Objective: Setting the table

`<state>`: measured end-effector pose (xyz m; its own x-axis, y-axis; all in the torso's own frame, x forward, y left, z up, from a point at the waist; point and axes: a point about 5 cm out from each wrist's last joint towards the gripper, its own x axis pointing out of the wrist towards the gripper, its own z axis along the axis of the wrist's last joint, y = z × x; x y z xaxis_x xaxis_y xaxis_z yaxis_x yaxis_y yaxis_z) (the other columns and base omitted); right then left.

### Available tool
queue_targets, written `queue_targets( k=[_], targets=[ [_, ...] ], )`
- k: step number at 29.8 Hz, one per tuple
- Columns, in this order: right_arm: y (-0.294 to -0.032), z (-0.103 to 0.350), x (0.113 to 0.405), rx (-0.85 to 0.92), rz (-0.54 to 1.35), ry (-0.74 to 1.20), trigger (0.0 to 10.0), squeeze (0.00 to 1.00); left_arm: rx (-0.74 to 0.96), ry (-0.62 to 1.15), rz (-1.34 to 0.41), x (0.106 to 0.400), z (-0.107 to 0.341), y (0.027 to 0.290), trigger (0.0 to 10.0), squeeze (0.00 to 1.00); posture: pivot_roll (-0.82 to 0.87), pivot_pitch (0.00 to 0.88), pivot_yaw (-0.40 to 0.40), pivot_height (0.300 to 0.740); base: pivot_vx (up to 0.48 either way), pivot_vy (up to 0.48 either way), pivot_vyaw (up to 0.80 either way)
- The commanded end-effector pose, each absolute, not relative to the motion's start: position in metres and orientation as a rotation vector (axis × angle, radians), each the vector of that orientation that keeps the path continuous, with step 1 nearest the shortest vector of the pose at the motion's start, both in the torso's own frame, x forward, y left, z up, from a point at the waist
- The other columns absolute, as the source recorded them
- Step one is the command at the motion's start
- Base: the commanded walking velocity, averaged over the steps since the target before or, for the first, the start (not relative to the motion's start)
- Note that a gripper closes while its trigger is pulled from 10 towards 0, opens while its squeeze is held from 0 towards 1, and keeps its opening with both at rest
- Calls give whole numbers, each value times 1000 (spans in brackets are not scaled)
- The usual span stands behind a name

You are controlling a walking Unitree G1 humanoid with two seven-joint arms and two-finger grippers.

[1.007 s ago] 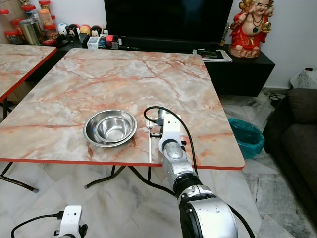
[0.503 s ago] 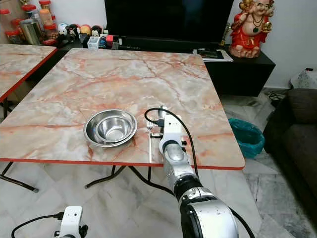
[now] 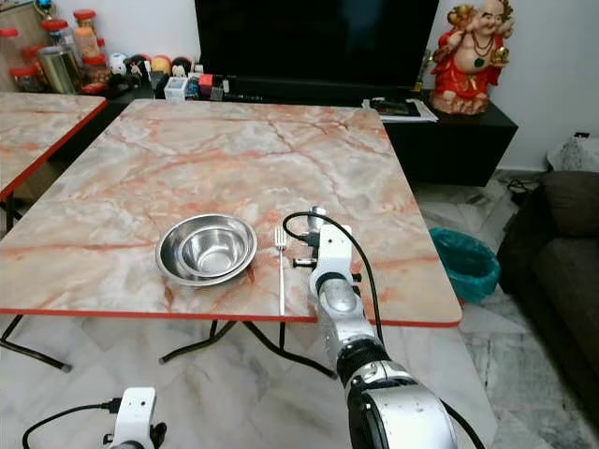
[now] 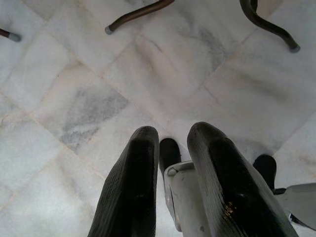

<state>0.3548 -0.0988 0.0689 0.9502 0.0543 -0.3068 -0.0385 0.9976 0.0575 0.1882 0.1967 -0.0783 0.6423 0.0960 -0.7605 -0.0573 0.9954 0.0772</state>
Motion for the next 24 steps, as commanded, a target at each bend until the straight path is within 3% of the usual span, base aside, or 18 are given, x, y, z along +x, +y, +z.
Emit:
queue_targets(
  k=[1, 13, 24],
  targets=[
    [-99, 75, 358, 56, 44, 287, 10000, 0, 54, 865, 81, 191, -77, 196, 10000, 0, 78, 0, -58, 740, 311, 0, 0],
    [-98, 76, 358, 60, 41, 283, 10000, 0, 49, 863, 86, 190, -77, 196, 10000, 0, 71, 0, -54, 740, 307, 0, 0],
    [-100, 72, 356, 60, 32, 299, 10000, 0, 39, 861, 83, 192, -77, 194, 10000, 0, 65, 0, -57, 740, 0, 0, 0]
  ],
)
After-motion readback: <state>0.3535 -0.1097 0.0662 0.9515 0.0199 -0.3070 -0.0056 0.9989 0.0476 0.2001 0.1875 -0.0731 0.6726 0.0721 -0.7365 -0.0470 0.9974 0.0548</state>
